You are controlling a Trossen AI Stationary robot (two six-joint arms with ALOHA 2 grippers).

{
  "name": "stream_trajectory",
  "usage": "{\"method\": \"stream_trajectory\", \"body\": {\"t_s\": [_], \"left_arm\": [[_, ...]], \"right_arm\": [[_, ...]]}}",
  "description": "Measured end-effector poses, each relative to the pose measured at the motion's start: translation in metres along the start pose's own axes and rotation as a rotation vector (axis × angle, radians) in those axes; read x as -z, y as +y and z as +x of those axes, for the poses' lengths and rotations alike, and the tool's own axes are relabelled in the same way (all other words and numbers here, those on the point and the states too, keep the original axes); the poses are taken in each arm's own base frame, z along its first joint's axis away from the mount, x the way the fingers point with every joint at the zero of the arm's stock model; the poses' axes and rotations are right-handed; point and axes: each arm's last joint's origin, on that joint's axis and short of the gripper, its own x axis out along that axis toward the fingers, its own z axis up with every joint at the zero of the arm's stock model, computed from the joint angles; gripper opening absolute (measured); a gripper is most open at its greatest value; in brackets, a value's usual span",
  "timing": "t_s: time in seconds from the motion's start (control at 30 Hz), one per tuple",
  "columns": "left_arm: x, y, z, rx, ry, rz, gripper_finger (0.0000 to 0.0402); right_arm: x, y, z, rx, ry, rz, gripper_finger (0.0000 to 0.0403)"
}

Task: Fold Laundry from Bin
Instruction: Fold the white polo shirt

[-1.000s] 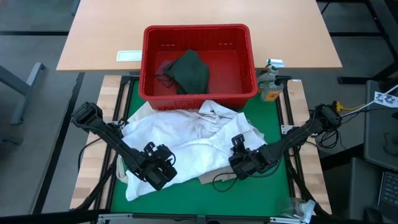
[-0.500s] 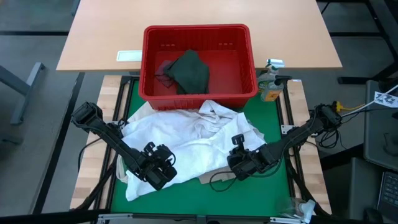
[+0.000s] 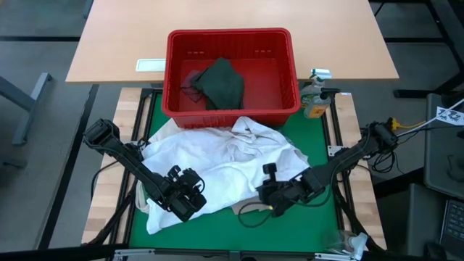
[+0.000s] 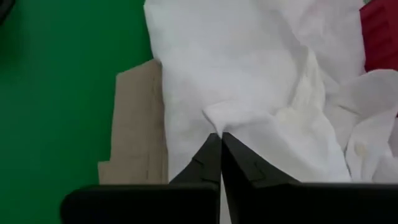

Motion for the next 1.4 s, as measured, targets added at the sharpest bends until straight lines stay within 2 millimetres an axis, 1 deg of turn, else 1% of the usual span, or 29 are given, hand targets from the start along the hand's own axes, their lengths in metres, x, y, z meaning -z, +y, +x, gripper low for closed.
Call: {"method": "stream_trajectory", "body": {"t_s": [0.2, 0.33, 0.57, 0.67, 0.77, 1.03, 1.2, 1.27, 1.4], "left_arm": [[0.000, 0.000, 0.000, 0.000, 0.000, 0.000, 0.0105], [0.000, 0.000, 0.000, 0.000, 0.000, 0.000, 0.0105], [-0.001, -0.001, 0.000, 0.011, -0.013, -0.012, 0.0105], [-0.005, -0.004, 0.001, 0.030, -0.063, -0.042, 0.0105], [-0.012, -0.010, 0.003, 0.067, -0.144, -0.064, 0.0105], [-0.045, -0.026, 0.012, 0.157, -0.317, 0.107, 0.0105], [-0.066, -0.033, 0.017, 0.235, -0.363, 0.224, 0.0105], [-0.073, -0.034, 0.019, 0.276, -0.367, 0.254, 0.0106], [-0.086, -0.035, 0.023, 0.351, -0.375, 0.306, 0.0123]], "right_arm": [[-0.005, 0.001, 0.003, -0.008, -0.047, 0.023, 0.0003], [-0.008, -0.004, 0.005, -0.002, -0.067, 0.079, 0.0003], [-0.006, -0.013, 0.015, -0.132, -0.009, 0.127, 0.0002], [-0.006, -0.016, 0.016, -0.148, -0.002, 0.135, 0.0004], [-0.006, -0.016, 0.015, -0.149, -0.002, 0.134, 0.0002], [-0.006, -0.017, 0.014, -0.142, -0.009, 0.135, 0.0002], [-0.009, -0.019, 0.008, -0.144, -0.028, 0.141, 0.0002], [-0.014, -0.020, 0.004, -0.148, -0.049, 0.147, 0.0002], [-0.023, -0.022, -0.003, -0.156, -0.067, 0.150, 0.0002]]}}
